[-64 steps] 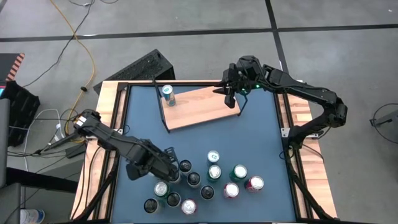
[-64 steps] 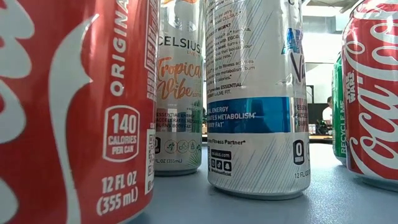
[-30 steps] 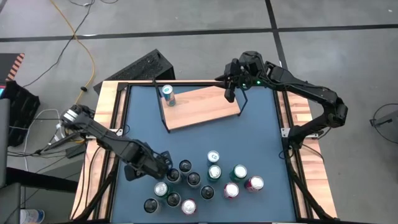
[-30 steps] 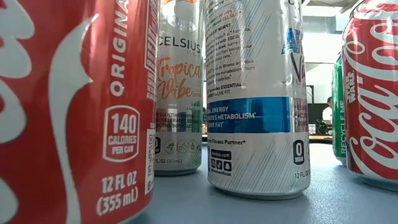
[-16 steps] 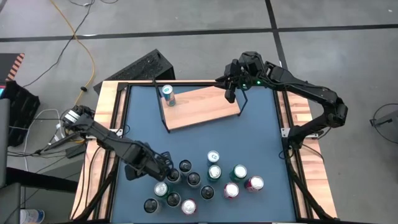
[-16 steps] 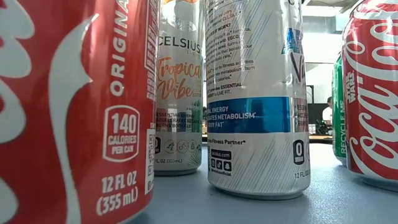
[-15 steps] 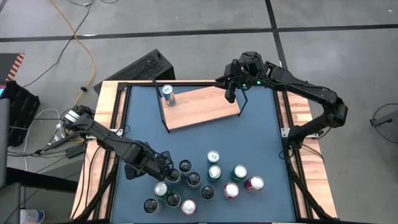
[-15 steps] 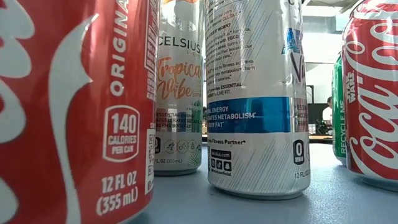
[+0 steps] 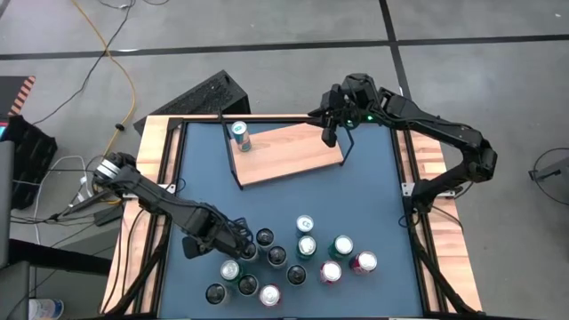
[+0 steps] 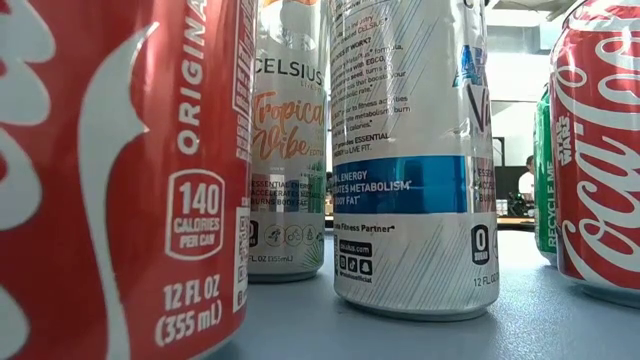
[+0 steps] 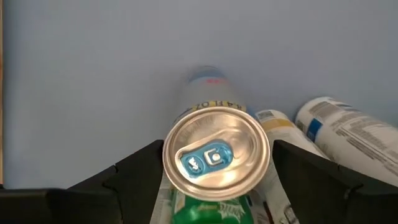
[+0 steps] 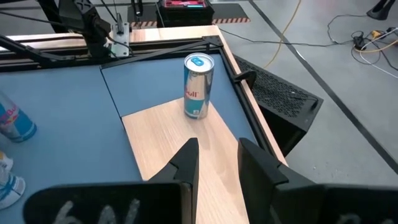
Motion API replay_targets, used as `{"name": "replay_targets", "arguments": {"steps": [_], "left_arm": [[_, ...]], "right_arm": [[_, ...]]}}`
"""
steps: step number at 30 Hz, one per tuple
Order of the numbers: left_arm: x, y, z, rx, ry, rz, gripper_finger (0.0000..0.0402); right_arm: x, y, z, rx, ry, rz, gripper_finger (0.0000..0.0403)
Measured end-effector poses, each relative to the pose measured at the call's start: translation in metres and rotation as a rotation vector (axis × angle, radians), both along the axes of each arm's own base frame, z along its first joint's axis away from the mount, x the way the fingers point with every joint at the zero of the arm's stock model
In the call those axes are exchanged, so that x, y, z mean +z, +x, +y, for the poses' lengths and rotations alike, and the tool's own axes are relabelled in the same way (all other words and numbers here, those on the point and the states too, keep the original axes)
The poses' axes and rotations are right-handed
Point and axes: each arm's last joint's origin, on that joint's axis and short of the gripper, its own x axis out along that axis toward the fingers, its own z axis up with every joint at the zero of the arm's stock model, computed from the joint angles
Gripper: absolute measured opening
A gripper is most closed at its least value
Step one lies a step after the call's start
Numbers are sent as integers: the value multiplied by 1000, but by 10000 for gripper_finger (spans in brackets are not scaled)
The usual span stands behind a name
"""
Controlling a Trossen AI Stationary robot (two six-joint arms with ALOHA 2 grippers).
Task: Place canned beverage on shelf
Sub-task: Put the bottom blue soda can on the shelf aligned with the other blue soda can
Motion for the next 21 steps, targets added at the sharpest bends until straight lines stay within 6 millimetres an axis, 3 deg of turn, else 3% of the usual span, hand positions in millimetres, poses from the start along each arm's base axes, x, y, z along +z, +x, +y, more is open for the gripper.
{"name": "replay_targets", "arguments": {"steps": [10, 17, 21], "left_arm": [[-1, -1, 1, 1, 23, 3, 282], [0, -1, 1, -6, 6, 10, 224], [0, 0, 0, -23, 5, 1, 222]], "right_arm": [[-1, 0, 0, 0, 5, 9, 95], [-3, -1, 1, 19, -18, 41, 95], [-3, -1, 1, 21, -25, 38, 95]]}}
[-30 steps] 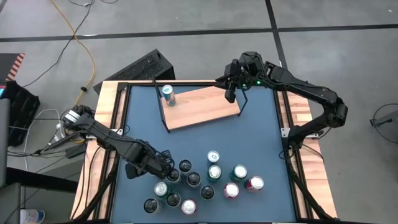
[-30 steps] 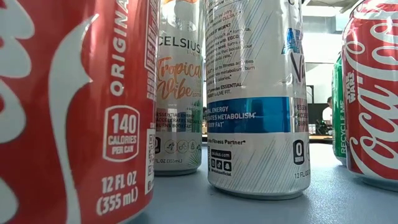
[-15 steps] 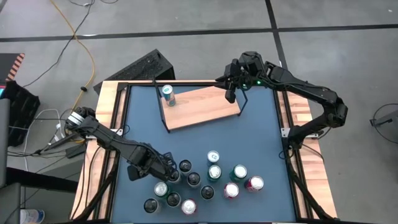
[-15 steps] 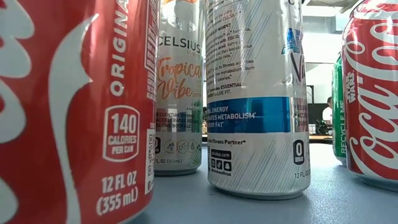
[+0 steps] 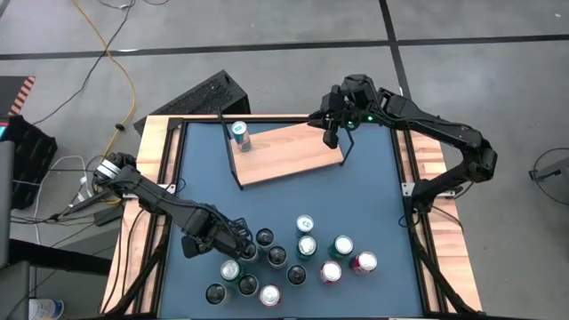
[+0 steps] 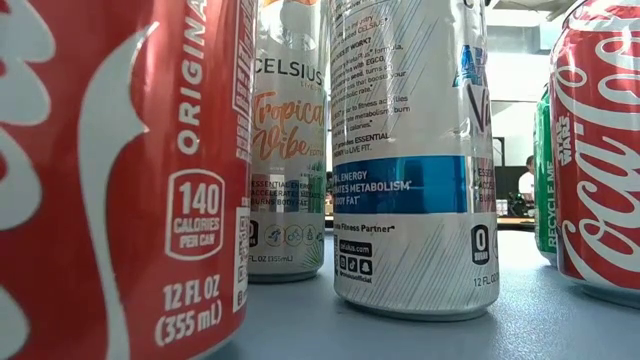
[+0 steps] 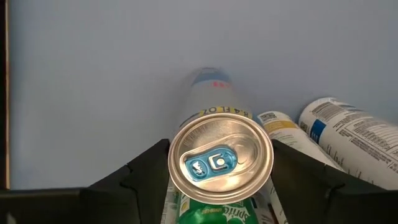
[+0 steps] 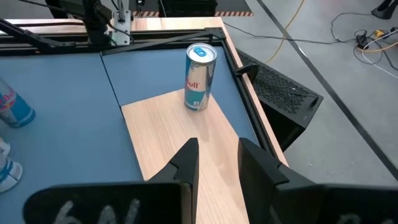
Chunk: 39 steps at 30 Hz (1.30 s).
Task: Place canned beverage on shelf
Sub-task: Put the bottom blue soda can on the shelf aligned with the other blue soda can
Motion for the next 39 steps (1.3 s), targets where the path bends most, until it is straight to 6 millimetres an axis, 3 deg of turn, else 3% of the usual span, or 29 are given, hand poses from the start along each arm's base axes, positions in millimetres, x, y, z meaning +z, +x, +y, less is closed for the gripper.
{"name": "replay_targets", "arguments": {"steps": [8, 13, 20, 26, 35, 39], "left_arm": [[7, 0, 1, -194, 20, -69, 222], [20, -10, 16, -346, 75, -73, 222], [43, -24, 55, -569, 147, -91, 222], [61, -27, 92, -745, 240, -214, 222], [82, -10, 132, -1012, 408, -520, 222], [82, -4, 145, -1112, 450, -569, 222]], "right_arm": [[1, 0, 0, 3, -11, -7, 95], [1, -1, -2, 6, -28, -3, 95], [2, -1, -5, -1, -39, -13, 95], [3, -3, -10, -1, -74, -17, 95], [6, -3, -12, 4, -101, -43, 95], [7, -3, -12, -1, -93, -51, 95]]}}
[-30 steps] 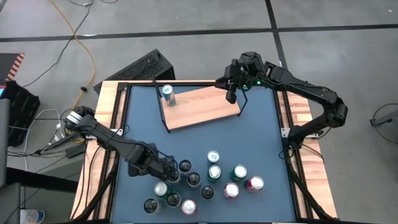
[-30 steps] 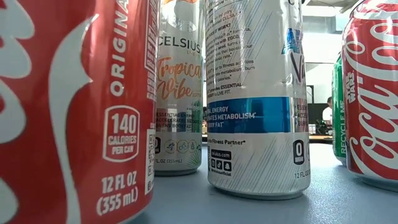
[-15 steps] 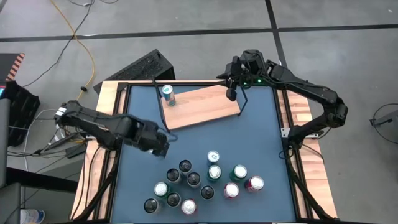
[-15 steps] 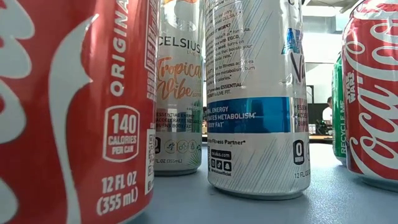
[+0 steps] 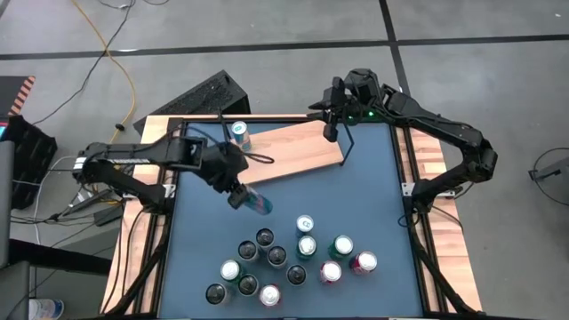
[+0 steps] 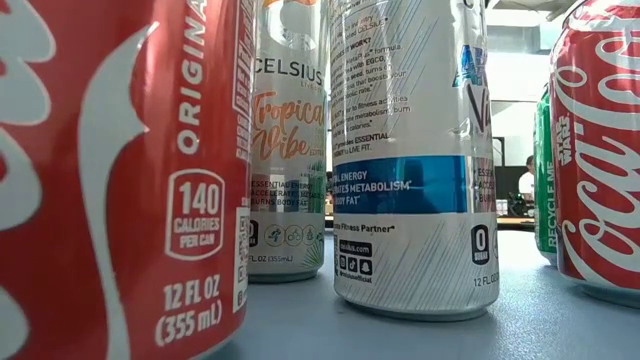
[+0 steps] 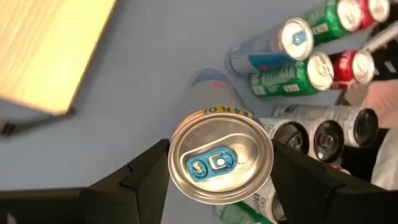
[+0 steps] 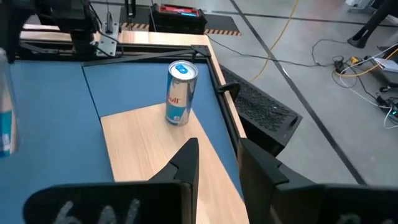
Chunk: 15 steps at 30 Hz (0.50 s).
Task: Place canned beverage on shelf
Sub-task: Put the bottom blue soda can on the shelf aligned with the other blue soda can
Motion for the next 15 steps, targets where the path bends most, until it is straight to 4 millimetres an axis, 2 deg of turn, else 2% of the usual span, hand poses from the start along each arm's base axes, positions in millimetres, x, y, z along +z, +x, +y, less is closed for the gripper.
{"name": "replay_targets", "arguments": {"steps": [6, 11, 15], "left_arm": [[6, 0, 25, -45, 103, -52, 222], [30, -1, 44, -119, 265, -123, 223], [44, -2, 62, -164, 375, -90, 223]], "right_arm": [[1, 0, 0, -20, 36, -22, 95], [3, 1, -1, -26, 24, -40, 95], [3, 1, -1, -30, 22, -45, 95]]}}
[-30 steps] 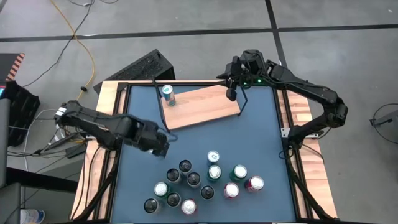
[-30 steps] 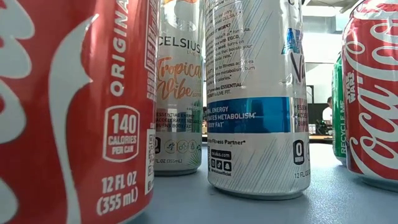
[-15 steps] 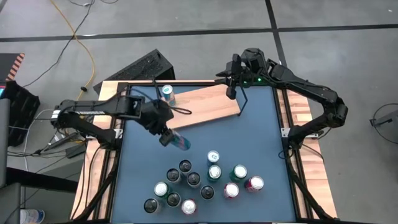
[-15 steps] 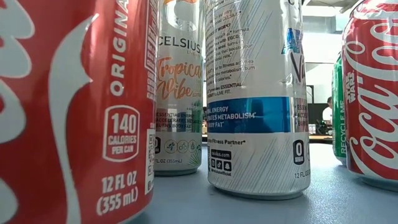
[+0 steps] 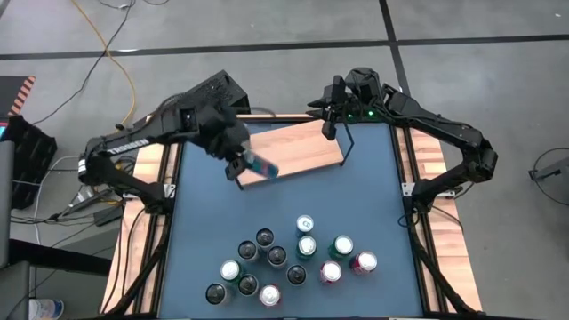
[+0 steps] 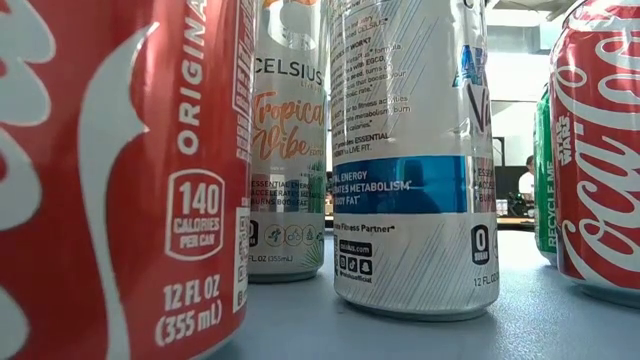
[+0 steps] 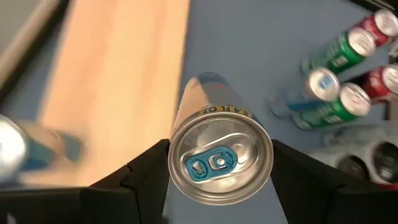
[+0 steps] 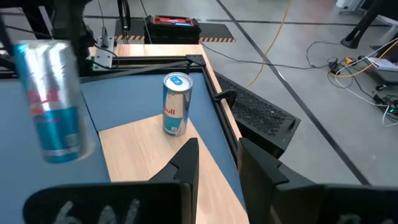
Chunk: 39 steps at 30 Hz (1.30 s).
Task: Place canned beverage on shelf
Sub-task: Put the bottom blue soda can on the shelf aligned with the other blue soda can
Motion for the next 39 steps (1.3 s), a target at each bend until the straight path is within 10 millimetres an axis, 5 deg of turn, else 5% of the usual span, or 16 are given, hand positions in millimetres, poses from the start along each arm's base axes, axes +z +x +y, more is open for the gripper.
{"name": "replay_targets", "arguments": {"steps": [9, 16, 39], "left_arm": [[9, 19, 34, -138, 172, 345, 223], [-11, 39, 47, -245, 217, 582, 224], [-29, 53, 61, -295, 281, 635, 224]], "right_arm": [[0, 0, 0, -28, 62, -21, 95], [0, 0, 1, -42, 97, -29, 95], [0, 0, 1, -43, 98, -32, 95]]}}
